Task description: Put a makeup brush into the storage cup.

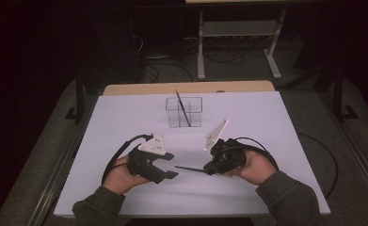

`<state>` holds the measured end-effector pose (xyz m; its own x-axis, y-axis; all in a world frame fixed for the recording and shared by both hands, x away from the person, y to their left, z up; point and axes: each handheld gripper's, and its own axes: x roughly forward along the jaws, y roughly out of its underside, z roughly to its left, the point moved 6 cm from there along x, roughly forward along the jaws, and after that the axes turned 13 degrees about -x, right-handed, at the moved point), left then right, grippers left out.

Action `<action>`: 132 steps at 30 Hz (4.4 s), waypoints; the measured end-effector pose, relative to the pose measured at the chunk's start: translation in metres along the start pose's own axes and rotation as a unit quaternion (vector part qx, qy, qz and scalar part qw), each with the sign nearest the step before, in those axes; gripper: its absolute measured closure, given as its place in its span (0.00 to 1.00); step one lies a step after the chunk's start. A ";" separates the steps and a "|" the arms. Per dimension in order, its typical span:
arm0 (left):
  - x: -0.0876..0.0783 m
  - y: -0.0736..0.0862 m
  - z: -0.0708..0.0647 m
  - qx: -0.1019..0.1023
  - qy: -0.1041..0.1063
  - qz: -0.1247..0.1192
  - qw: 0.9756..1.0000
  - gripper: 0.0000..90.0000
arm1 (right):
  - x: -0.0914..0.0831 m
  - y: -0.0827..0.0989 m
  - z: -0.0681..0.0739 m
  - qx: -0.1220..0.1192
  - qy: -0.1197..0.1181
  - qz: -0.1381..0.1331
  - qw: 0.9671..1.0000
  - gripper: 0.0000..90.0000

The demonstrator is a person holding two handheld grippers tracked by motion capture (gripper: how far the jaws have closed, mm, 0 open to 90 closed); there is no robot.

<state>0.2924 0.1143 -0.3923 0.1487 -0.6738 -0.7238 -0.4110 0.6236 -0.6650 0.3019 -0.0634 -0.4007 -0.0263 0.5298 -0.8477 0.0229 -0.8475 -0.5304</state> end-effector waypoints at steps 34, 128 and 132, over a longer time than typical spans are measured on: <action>0.014 0.008 -0.015 0.044 0.049 0.062 0.996 0.81 | 0.015 -0.033 0.015 -0.052 -0.031 -0.008 0.998 0.92; 0.008 0.017 -0.012 0.046 0.061 0.056 0.995 0.93 | -0.001 -0.020 0.008 -0.067 -0.030 -0.069 0.995 0.74; 0.008 0.017 -0.012 0.047 0.062 0.056 0.995 0.93 | 0.001 -0.018 0.008 -0.070 -0.029 -0.075 0.994 0.82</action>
<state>0.2760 0.1148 -0.4068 -0.0083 -0.6383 -0.7697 -0.3313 0.7281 -0.6002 0.2930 -0.0477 -0.3916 -0.0981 0.6430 -0.7595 0.1530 -0.7444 -0.6500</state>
